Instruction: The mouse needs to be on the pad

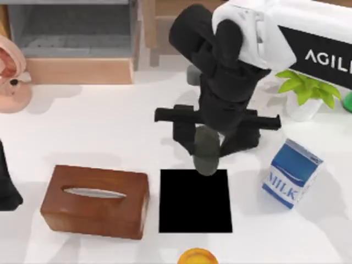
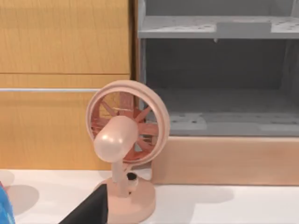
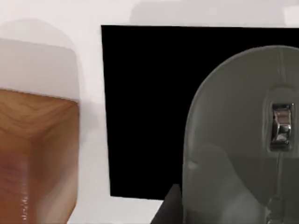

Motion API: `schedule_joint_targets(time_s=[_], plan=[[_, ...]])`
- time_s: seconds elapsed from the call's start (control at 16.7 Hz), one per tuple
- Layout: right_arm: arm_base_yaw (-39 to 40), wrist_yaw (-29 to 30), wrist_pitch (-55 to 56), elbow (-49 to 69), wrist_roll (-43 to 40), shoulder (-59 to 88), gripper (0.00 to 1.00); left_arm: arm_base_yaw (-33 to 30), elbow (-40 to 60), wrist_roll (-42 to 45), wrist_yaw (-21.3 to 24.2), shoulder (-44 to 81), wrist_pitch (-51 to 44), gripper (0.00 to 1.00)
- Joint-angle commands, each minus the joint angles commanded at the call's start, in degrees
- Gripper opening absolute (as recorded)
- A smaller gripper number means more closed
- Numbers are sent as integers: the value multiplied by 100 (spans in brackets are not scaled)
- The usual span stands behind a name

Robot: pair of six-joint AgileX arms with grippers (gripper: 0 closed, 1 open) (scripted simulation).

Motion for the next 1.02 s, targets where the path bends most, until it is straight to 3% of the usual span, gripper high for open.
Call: schedule_joint_targets(time_s=[0.18,0.42,1.02], plan=[[495,299,27,-175,522,272,0,0,0,0,0,0,0,100],[548,340,31,-204,579,304,0,0,0,0,0,0,0,100],[219,-136,-335,-644,880,517,0,0,0,0,0,0,0,100]])
